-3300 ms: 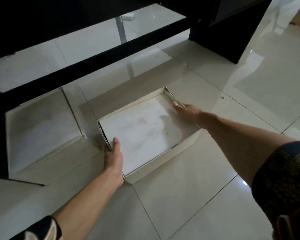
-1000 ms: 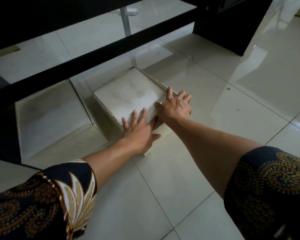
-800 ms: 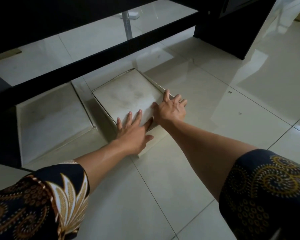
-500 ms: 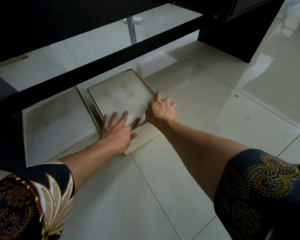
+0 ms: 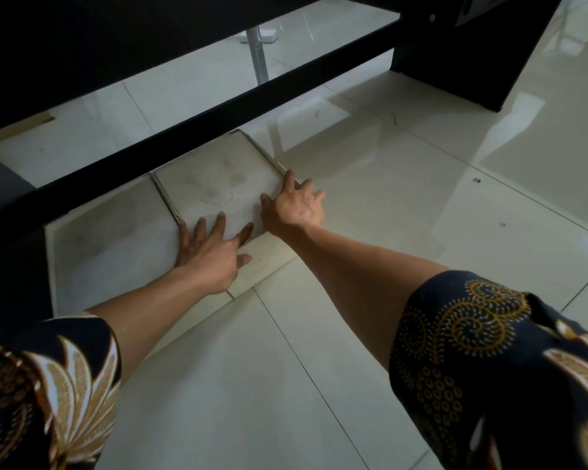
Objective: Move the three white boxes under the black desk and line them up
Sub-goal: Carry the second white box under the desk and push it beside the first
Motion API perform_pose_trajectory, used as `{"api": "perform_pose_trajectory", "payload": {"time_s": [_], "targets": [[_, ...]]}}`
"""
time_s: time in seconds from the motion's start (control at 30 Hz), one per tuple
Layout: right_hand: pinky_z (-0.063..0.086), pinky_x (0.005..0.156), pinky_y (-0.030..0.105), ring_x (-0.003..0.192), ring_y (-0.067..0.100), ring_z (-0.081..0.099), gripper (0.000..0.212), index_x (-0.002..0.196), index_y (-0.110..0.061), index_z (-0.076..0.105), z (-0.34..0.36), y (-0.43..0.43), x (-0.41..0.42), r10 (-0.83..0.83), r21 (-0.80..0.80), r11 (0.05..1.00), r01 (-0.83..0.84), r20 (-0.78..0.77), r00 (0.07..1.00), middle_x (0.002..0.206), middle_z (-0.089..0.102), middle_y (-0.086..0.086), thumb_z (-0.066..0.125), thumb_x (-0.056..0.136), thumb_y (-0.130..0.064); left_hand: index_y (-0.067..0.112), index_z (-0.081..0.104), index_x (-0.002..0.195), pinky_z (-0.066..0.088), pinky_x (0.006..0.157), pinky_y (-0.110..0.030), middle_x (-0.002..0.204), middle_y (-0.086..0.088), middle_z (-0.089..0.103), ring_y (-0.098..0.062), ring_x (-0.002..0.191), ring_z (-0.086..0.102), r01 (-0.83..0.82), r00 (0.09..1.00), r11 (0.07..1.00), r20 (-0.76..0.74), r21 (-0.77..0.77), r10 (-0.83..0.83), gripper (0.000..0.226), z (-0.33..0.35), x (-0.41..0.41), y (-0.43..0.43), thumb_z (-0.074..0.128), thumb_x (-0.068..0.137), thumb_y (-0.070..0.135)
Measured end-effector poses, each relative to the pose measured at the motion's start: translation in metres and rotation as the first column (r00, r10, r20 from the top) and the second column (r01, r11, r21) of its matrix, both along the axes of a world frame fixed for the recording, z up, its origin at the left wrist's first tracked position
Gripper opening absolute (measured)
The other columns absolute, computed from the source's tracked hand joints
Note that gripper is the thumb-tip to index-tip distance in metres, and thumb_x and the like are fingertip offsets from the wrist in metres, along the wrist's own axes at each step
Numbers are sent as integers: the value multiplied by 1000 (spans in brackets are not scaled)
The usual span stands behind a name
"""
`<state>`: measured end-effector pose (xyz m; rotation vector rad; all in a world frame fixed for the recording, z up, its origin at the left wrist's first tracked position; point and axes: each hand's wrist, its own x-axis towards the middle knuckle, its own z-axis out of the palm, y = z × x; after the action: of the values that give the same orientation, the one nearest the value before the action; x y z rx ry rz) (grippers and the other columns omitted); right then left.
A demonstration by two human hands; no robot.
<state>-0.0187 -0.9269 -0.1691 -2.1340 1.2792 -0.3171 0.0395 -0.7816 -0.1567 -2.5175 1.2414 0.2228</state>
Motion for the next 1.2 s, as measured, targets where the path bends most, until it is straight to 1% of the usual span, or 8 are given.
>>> {"api": "perform_pose_trajectory", "payload": {"time_s": [0.13, 0.47, 0.67, 0.77, 0.93, 1.0, 1.1, 1.2], "targets": [[50, 86, 49, 121, 37, 39, 74, 148, -29, 23, -1, -2, 2, 16, -3, 1000, -16, -9, 1000, 137, 39, 13, 53, 89, -62, 48, -1, 151, -9, 117, -58, 164, -9, -11, -38, 148, -11, -53, 998, 998, -34, -24, 52, 60, -2, 1, 1, 28, 98, 55], [45, 102, 49, 135, 41, 31, 98, 158, -24, 5, -1, -6, -12, 165, -20, 986, -166, -53, 985, 153, 26, 14, 54, 86, -69, 48, -3, 151, -7, 116, -60, 164, -6, -9, -33, 150, -3, -83, 995, 996, -60, -20, 81, 61, -2, -2, 2, 30, 99, 52], [49, 98, 50, 132, 39, 35, 94, 157, -25, 7, 1, -7, -22, 207, -25, 977, -211, -106, 973, 152, 27, 15, 54, 87, -67, 35, 1, 155, -8, 119, -52, 164, -9, -5, -31, 150, -1, -100, 992, 994, -79, -52, 96, 70, 1, -9, 9, 36, 97, 53], [46, 100, 50, 132, 40, 36, 91, 157, -21, 8, 5, -1, -35, 196, -17, 980, -199, -119, 973, 151, 26, 19, 50, 90, -65, 29, -4, 156, -5, 121, -50, 164, -11, -4, -31, 151, -1, -99, 991, 992, -101, -80, 91, 79, 6, -16, 17, 40, 95, 54], [44, 104, 51, 135, 41, 33, 98, 158, -19, 2, 22, 18, -62, 195, -41, 978, -205, -174, 965, 155, 18, 22, 52, 89, -66, 31, -15, 153, -1, 121, -50, 164, -9, -6, -31, 151, 1, -110, 986, 984, -139, -137, 91, 88, 21, -40, 40, 46, 93, 53], [43, 104, 53, 138, 41, 30, 98, 157, -19, 6, 31, 28, -69, 196, -93, 971, -219, -211, 958, 158, 14, 23, 57, 87, -63, 31, -14, 154, 0, 121, -51, 164, -9, -5, -31, 150, 4, -113, 985, 983, -144, -147, 91, 90, 29, -48, 52, 47, 92, 54], [40, 106, 53, 141, 42, 25, 93, 157, -16, 9, 47, 56, -69, 225, -217, 929, -300, -314, 922, 160, 8, 25, 63, 86, -45, 32, -13, 154, 3, 121, -50, 164, -9, -4, -31, 150, 6, -136, 982, 978, -154, -156, 112, 92, 44, -56, 84, 50, 91, 53], [44, 100, 50, 135, 40, 32, 89, 154, -14, 14, 67, 92, -63, 312, -260, 866, -427, -387, 868, 154, 20, 25, 65, 84, -35, 34, -14, 153, 8, 121, -48, 164, -8, -8, -31, 151, 5, -197, 963, 970, -212, -139, 165, 93, 61, -53, 124, 52, 91, 51]]}}
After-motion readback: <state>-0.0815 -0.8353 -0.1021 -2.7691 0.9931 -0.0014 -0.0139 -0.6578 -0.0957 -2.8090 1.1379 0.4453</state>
